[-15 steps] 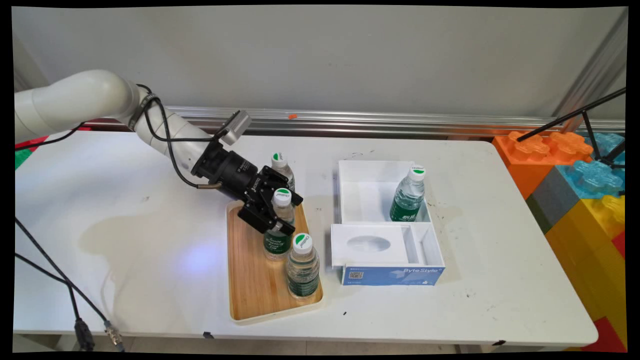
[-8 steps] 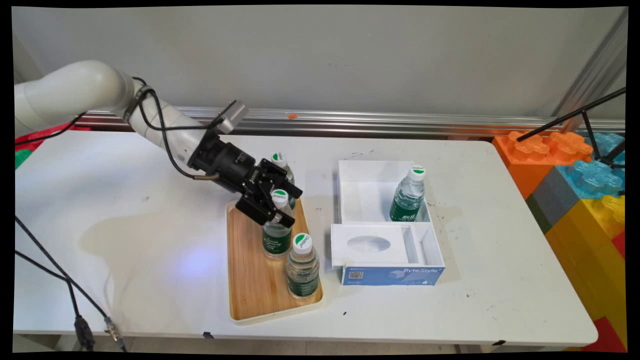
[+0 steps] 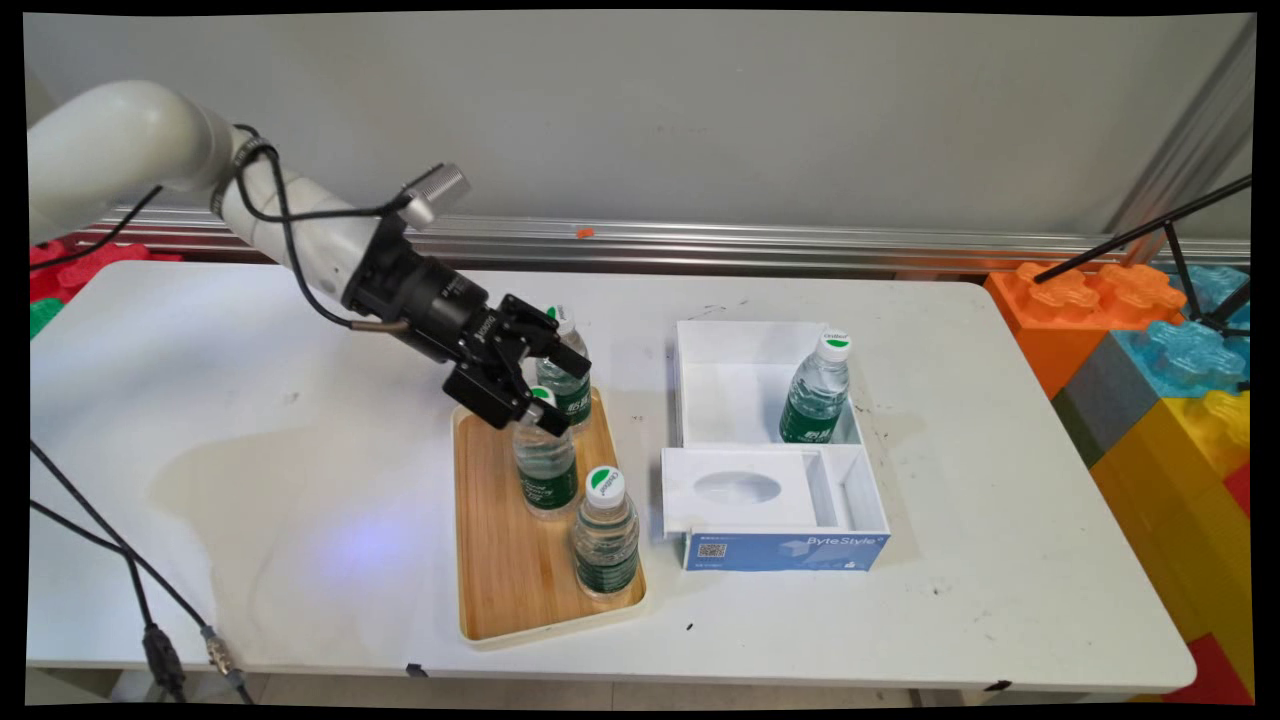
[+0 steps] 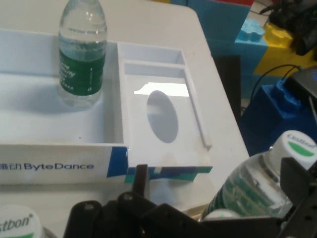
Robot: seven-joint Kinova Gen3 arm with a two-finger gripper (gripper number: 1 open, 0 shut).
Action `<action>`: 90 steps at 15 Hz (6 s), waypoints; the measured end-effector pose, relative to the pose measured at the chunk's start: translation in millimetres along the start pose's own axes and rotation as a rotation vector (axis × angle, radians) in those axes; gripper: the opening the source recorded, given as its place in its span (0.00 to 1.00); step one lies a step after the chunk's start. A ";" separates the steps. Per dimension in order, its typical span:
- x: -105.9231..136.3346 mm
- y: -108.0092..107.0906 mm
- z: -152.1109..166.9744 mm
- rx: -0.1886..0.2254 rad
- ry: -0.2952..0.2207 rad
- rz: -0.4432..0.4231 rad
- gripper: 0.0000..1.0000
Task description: Pick up the green bottle from the white box, then place the picked object on the tray
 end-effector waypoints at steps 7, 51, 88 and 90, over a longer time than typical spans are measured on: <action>27.4 -4.3 -11.2 0.005 0.039 0.005 1.00; 83.7 -112.6 221.2 0.012 0.055 -0.003 1.00; 140.0 -93.2 142.0 0.100 0.145 -0.001 0.00; 146.3 -86.6 127.9 0.101 0.151 -0.013 0.00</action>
